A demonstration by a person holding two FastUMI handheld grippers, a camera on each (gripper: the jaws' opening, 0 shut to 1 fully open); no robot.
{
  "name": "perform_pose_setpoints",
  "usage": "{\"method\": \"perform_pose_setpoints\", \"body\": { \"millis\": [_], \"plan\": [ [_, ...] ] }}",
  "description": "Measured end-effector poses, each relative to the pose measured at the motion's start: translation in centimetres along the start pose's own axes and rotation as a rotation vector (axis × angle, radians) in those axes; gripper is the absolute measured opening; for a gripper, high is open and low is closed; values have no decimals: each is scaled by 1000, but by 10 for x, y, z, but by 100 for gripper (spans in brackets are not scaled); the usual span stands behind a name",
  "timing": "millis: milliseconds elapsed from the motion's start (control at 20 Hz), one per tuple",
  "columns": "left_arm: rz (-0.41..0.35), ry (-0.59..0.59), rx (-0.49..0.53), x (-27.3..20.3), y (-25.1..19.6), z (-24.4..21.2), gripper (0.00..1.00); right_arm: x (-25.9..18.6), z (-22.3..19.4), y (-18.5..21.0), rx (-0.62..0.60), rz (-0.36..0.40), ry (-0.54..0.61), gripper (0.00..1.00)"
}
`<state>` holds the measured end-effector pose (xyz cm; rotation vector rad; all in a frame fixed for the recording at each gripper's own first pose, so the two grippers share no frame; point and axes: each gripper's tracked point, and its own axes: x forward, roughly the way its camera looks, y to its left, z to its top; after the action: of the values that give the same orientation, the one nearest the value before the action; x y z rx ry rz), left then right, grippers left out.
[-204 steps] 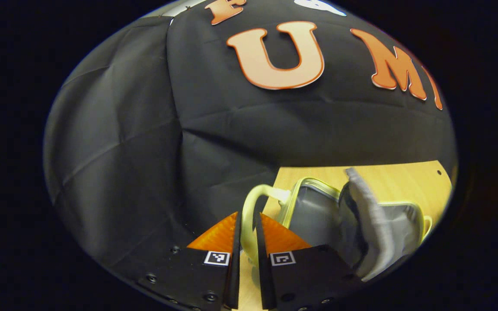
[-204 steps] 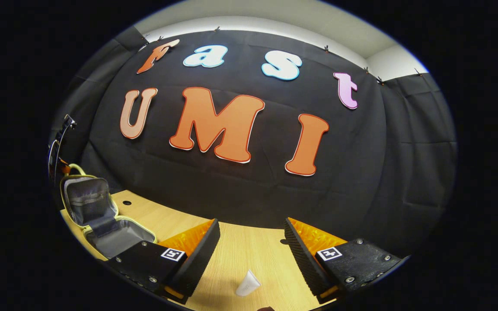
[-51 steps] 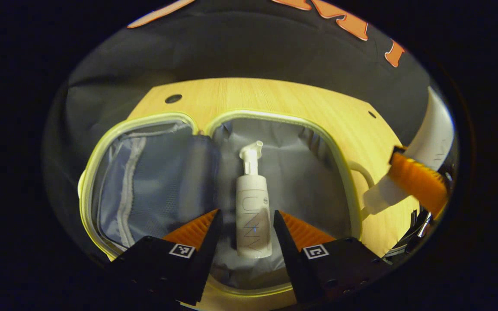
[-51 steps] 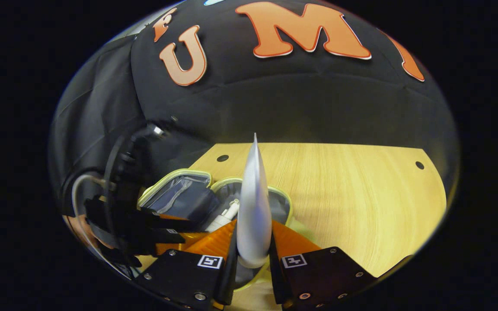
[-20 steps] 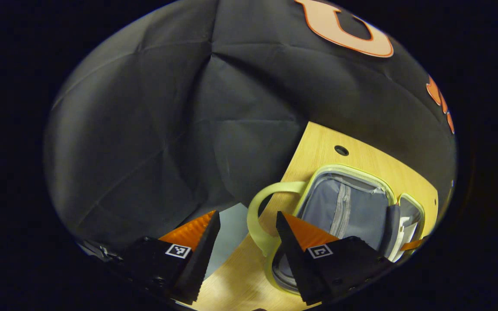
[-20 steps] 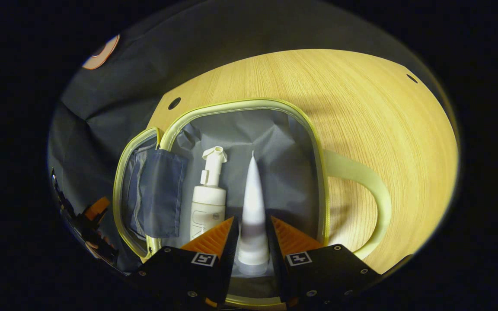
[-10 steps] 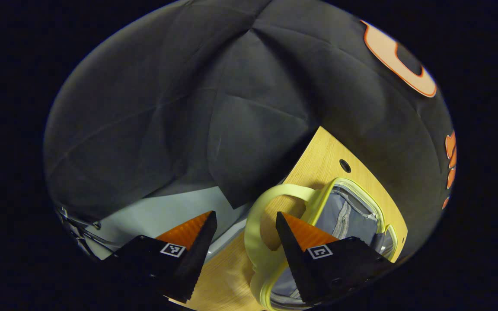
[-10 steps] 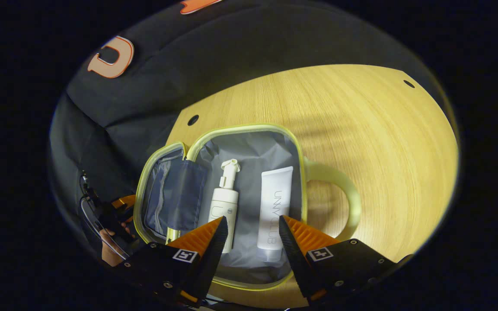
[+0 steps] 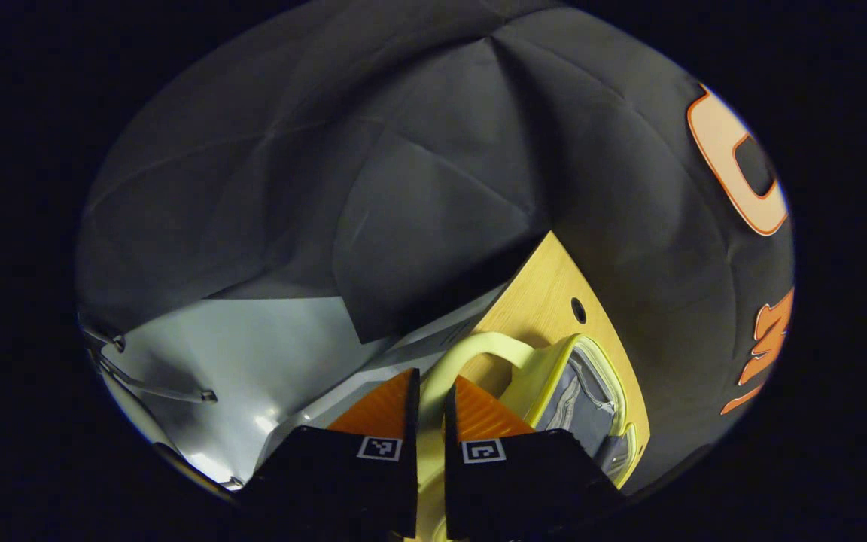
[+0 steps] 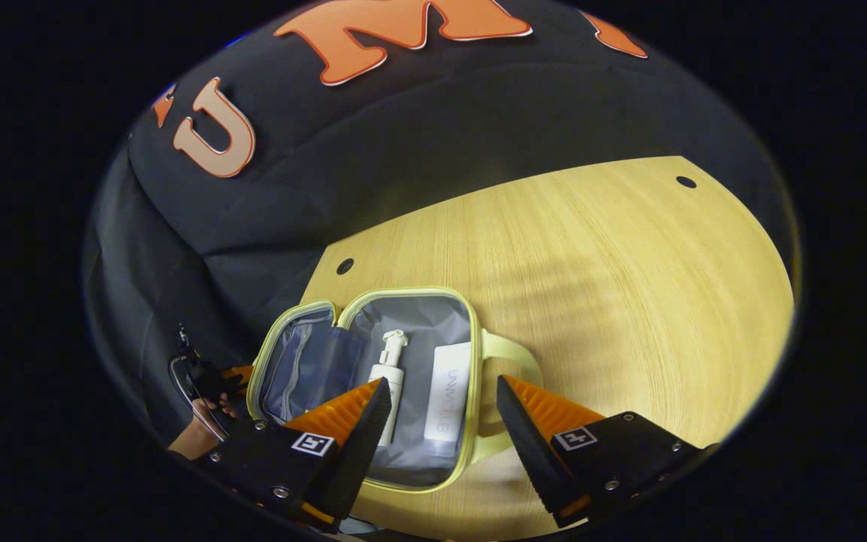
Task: First open the suitcase, pack the skin care products into it, and then close the suitcase.
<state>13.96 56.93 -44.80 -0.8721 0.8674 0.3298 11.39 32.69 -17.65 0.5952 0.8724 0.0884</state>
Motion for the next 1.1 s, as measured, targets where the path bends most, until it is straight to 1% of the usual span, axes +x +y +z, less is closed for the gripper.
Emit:
{"method": "perform_pose_setpoints", "body": {
  "millis": [100, 200, 300, 400, 500, 550, 750, 950, 1100],
  "plan": [
    [-28, -1, 20, -4, -7, 0, 15, -6, 6, 0, 12, 5, -21, 91],
    [-70, -40, 54, -13, -16, 10, 14, -8, 8, 2, 14, 12, -40, 91],
    [-102, -76, 128, -27, -26, 20, 15, -9, 7, -1, 6, 8, -44, 91],
    [-107, -105, 229, -39, -41, 25, 14, -12, 11, -2, 6, 9, -53, 91],
    [-130, -145, 310, -53, -56, 33, 14, -15, 16, 0, 17, 22, -68, 91],
    [-148, -173, 344, -62, -64, 39, 14, -17, 19, 3, 25, 36, -75, 91],
    [-218, -264, 458, -106, -104, 52, 14, -26, 33, -1, 26, 51, -106, 90],
    [-323, -306, 489, -151, -156, 49, 14, -35, 46, -5, 28, 63, -135, 91],
    [-361, -315, 491, -168, -181, 32, 14, -41, 58, -9, 39, 82, -155, 91]
  ]
}}
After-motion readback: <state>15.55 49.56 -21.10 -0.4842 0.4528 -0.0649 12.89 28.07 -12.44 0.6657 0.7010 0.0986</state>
